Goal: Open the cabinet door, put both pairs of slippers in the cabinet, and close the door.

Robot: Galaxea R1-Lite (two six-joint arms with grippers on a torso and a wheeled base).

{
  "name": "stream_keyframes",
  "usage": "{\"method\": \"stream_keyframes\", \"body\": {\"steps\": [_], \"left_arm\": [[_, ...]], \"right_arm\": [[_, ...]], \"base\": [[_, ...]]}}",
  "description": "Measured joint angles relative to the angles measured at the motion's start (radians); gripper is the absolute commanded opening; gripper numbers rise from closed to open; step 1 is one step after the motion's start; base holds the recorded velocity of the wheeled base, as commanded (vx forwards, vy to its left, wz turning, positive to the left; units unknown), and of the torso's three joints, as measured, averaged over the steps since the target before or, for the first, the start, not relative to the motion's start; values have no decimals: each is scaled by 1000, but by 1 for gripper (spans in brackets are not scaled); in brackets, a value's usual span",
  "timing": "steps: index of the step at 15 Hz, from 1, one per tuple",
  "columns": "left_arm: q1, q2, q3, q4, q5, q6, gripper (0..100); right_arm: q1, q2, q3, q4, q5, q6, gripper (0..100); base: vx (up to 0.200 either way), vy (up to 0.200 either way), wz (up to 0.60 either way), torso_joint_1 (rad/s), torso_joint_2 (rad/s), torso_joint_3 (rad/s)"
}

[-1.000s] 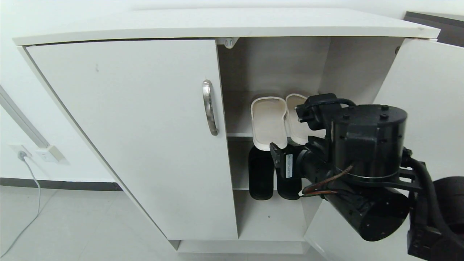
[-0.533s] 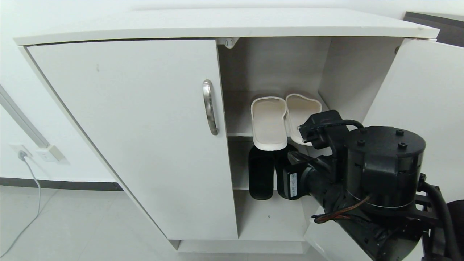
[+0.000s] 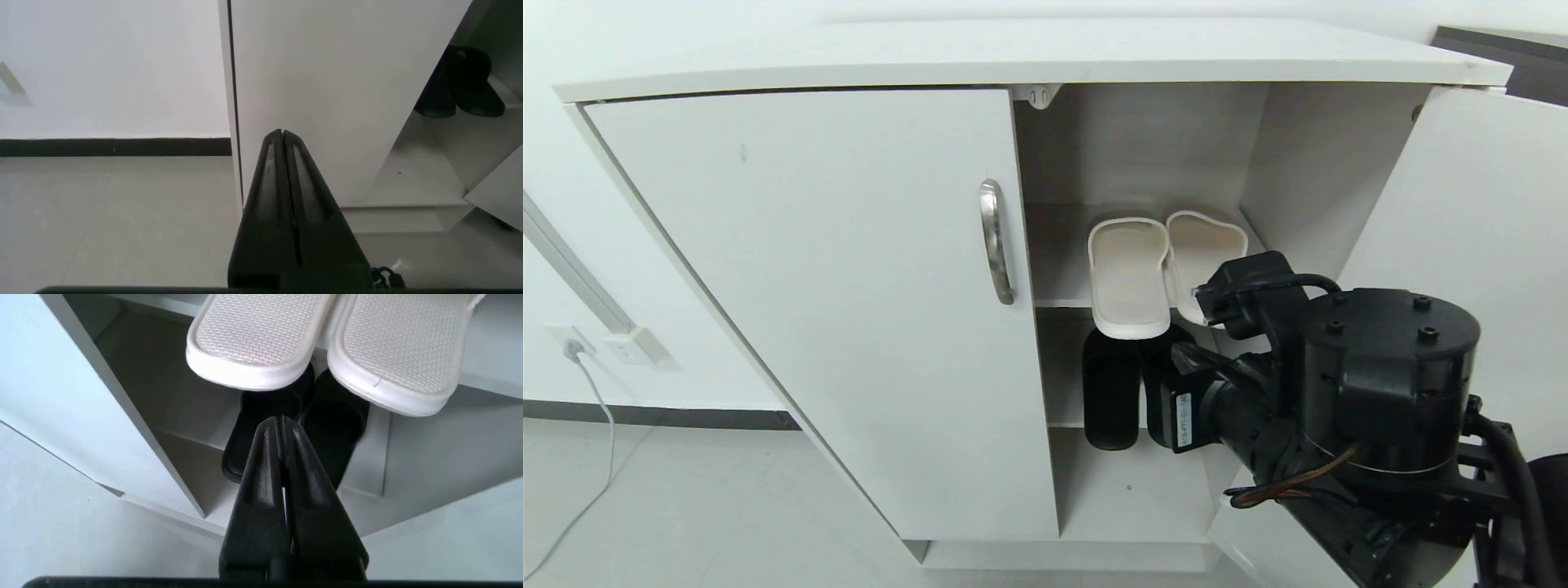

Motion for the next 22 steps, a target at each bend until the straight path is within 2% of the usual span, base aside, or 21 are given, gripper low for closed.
{"method": "stream_keyframes", "body": {"steps": [17,22], "left_arm": [[0,0,0,0,-1,-3,0],[0,0,0,0,-1,-3,0]], "right_arm": [[3,17,9,-9,-3,4,0],[-9,26,26,-66,5,0,0]], "base": [[-200,0,0,2,2,1],[0,0,0,0,0,0]]}}
